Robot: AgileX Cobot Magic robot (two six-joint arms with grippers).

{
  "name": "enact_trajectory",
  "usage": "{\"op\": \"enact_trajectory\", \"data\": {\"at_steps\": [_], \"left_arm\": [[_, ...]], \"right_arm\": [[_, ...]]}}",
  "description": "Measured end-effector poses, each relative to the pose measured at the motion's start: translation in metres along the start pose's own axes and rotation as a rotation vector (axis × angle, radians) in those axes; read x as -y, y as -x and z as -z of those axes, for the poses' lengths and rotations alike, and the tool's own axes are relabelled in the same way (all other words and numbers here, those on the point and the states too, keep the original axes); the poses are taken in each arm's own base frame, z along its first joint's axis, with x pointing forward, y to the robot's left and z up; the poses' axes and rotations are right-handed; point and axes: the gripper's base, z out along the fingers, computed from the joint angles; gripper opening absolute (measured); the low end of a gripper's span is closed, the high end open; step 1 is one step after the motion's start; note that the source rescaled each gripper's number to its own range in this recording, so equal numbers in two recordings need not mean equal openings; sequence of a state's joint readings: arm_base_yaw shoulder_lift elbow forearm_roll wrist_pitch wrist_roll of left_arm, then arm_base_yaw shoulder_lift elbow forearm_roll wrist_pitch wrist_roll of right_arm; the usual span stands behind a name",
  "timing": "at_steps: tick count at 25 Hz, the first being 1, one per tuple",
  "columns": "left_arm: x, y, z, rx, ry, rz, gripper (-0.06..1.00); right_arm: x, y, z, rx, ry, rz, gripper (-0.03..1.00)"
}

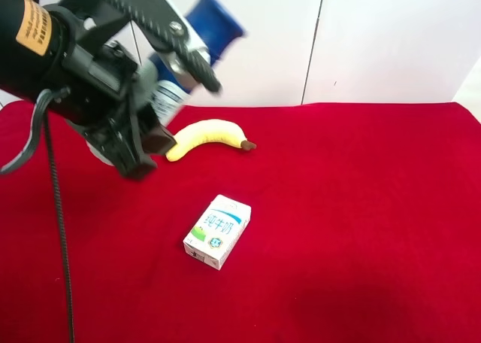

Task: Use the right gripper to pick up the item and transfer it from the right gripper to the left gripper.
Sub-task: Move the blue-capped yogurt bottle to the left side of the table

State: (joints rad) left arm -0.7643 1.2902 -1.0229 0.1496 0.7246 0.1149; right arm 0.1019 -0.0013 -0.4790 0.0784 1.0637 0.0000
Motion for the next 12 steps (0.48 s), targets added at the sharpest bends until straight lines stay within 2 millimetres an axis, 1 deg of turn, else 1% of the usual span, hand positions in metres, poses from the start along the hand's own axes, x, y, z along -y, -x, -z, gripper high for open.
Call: {"op": "enact_trajectory", "data": {"at_steps": [3,7,10,12], "left_arm": [[-0.038,-0.014,-0.011,-0.059,0.049,0.168,0.03],[-0.086,-0.039,-0.023,-0.121,0.097,0.393,0.03],[-0.109,-0.057,-0.035,-0.163,0.093,0.499,0.03],[-0.121,-0.067,-0.044,-0.187,0.080,0.549,0.03]], "right_arm": [[0.000,0.000,0.000,0.000,0.000,0.000,0.96],[0.000,0.000,0.000,0.000,0.000,0.000,0.96],[0.000,0.000,0.000,0.000,0.000,0.000,0.96],[0.000,0.000,0.000,0.000,0.000,0.000,0.96]]}}
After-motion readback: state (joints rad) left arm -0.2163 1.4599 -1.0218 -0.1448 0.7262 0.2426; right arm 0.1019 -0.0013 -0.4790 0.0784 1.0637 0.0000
